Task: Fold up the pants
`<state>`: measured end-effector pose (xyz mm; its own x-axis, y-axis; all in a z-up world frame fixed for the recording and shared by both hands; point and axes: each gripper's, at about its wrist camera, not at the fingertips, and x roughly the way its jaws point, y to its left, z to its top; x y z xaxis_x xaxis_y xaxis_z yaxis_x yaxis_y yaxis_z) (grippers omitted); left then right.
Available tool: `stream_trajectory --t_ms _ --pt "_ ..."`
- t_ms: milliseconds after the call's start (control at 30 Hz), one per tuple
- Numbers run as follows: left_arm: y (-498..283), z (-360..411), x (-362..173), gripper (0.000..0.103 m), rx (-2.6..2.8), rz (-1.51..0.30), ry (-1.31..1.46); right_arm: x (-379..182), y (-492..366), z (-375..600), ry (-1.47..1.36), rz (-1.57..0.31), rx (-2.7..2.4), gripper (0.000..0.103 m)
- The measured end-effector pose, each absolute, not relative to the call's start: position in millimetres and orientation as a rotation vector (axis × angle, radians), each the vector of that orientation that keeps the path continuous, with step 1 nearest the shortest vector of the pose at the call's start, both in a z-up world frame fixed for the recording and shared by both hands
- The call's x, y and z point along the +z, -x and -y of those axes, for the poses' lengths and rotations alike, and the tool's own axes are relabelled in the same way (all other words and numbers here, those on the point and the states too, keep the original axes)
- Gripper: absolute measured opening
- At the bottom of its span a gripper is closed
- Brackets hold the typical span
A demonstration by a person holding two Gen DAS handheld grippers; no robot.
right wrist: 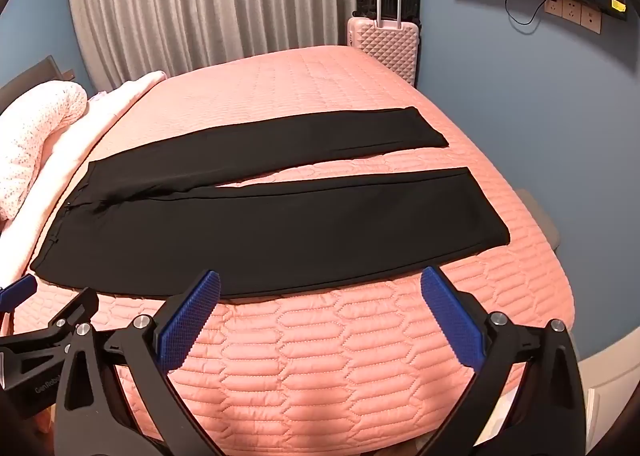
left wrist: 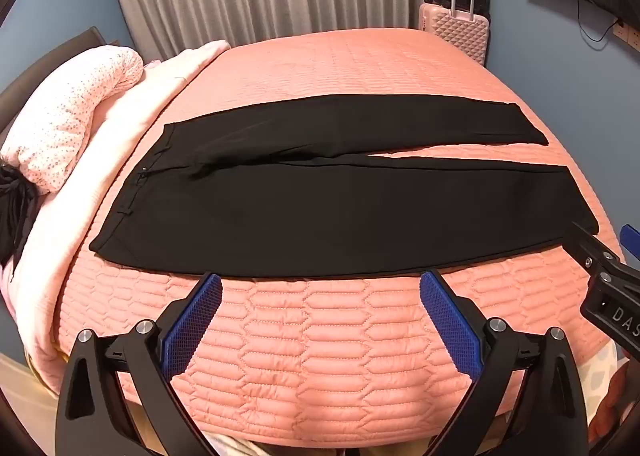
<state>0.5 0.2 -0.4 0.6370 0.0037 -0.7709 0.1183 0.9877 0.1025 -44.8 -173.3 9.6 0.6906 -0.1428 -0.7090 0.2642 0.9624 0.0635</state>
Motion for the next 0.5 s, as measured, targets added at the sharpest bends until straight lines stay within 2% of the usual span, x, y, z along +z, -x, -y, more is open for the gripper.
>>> stream_trajectory --t_ms 500 --pt "4.5 7.8 -2.6 0.098 -0.084 -0.887 -0.162 12.1 42.6 179.2 -0.201 -0.777 -0.210 0.098"
